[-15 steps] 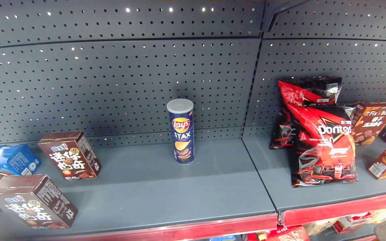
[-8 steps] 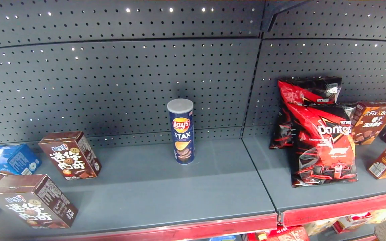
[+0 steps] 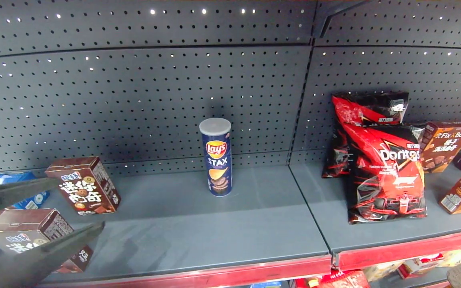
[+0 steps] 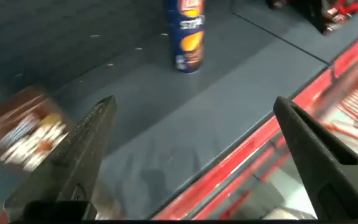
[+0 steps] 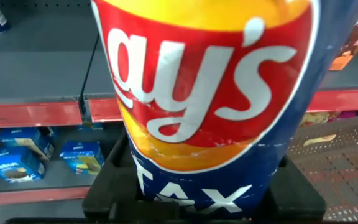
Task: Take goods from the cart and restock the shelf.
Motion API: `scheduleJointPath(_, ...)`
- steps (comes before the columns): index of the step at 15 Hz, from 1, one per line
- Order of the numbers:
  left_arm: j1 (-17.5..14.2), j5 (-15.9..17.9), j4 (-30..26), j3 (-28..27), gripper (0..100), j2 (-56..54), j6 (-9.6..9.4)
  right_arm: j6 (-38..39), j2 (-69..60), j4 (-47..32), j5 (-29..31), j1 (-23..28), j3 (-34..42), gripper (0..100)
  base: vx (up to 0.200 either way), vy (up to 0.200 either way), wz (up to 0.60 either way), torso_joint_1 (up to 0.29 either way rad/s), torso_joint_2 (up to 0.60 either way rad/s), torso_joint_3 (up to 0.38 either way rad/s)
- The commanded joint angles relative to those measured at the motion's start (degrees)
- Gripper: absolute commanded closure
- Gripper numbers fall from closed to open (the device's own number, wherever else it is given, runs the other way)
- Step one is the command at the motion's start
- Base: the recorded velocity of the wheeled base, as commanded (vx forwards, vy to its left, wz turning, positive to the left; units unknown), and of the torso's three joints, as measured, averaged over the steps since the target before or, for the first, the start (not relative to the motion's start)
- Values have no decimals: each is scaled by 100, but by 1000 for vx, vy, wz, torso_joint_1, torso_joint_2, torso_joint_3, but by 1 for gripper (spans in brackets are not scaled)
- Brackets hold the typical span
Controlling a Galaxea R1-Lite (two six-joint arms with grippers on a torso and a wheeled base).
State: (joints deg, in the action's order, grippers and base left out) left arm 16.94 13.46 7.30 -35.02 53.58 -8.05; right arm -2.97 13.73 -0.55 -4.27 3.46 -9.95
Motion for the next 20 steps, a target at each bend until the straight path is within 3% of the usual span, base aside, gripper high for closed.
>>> scheduleJointPath(1,450,-54,606,-321,0,1357,-4,-1,157,2,-4,-12,-51,100,0,0,0,0,0,0)
scheduleJointPath(2,556,-124,975,-286,0,1647,-13,-1,209,2,-4,-39,-51,100,0,0,0,0,0,0)
scheduleJointPath(3,793,-405,1159,-347,0,1849,22,-1,236,11,5,-83,-69,100,0,0,0,0,0,0)
scheduleJointPath(7,1048,-485,1353,-356,0,2605,-4,-1,271,2,5,-100,-104,100,0,0,0,0,0,0)
scheduleJointPath(9,1100,-608,2504,-215,0,3212,-4,-1,280,2,5,-109,-104,100,0,0,0,0,0,0)
scheduleJointPath(10,1294,-985,3102,-119,0,3502,49,-1,271,2,5,-100,-104,100,0,0,0,0,0,0)
scheduleJointPath(11,1399,-1223,3181,-101,0,3519,84,-1,271,2,5,-100,-121,100,0,0,0,0,0,0)
scheduleJointPath(13,1452,-1249,2970,-40,0,3528,101,-1,262,2,31,-100,-236,100,0,0,0,0,0,0)
scheduleJointPath(17,1364,-1170,3119,-84,0,3669,93,-1,236,-7,49,-83,-271,100,0,0,0,0,0,0)
scheduleJointPath(18,1364,-1073,3242,-75,0,3748,84,-1,245,-7,49,-74,-271,100,0,0,0,0,0,0)
scheduleJointPath(20,1250,-537,3603,-84,0,3897,110,-1,236,-7,58,-65,-280,100,0,0,0,0,0,0)
